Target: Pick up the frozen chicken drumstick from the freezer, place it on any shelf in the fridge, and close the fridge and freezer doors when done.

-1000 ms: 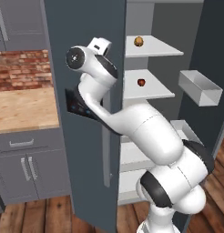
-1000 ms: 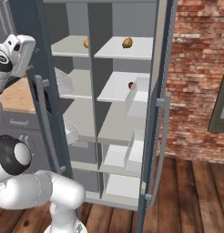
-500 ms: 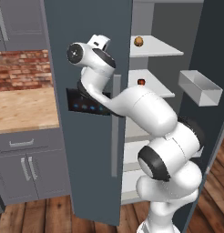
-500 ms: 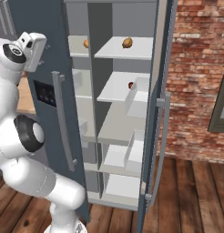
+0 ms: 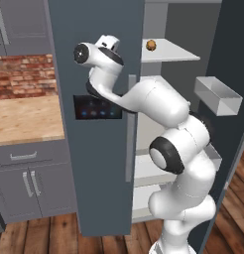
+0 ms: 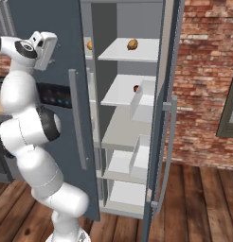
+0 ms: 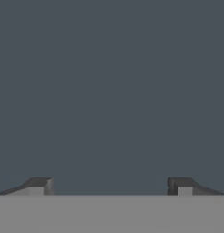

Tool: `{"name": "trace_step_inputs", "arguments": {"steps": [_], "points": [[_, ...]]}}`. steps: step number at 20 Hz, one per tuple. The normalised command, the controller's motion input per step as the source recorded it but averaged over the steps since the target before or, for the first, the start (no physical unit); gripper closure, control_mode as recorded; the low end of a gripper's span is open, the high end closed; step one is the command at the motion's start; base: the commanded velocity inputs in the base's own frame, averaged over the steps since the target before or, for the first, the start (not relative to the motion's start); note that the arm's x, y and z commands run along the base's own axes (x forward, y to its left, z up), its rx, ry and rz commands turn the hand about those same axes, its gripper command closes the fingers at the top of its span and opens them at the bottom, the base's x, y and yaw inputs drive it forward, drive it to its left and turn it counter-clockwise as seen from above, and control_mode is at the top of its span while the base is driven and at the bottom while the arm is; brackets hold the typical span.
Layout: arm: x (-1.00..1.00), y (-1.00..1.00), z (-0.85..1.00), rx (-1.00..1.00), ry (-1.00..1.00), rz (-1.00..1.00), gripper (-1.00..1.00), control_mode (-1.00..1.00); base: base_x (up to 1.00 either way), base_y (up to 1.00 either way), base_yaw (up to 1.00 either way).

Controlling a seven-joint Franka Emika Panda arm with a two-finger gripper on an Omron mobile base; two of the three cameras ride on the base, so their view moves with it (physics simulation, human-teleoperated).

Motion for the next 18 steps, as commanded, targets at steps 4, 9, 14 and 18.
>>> {"name": "trace_step_inputs", "arguments": {"steps": [4, 9, 14, 18], "points": [[0.47, -0.34, -0.01, 0.00, 0.00, -0.05, -1.00, -1.00, 0.00, 0.00, 0.00], [0.42, -0.35, -0.10, 0.00, 0.00, -0.05, -1.00, -1.00, 0.00, 0.00, 0.00], [0.45, -0.18, -0.19, 0.00, 0.00, -0.02, -1.00, -1.00, 0.00, 0.00, 0.00], [0.06, -0.19, -0.26, 0.02, 0.04, 0.00, -1.00, -1.00, 0.00, 0.00, 0.00]]}}
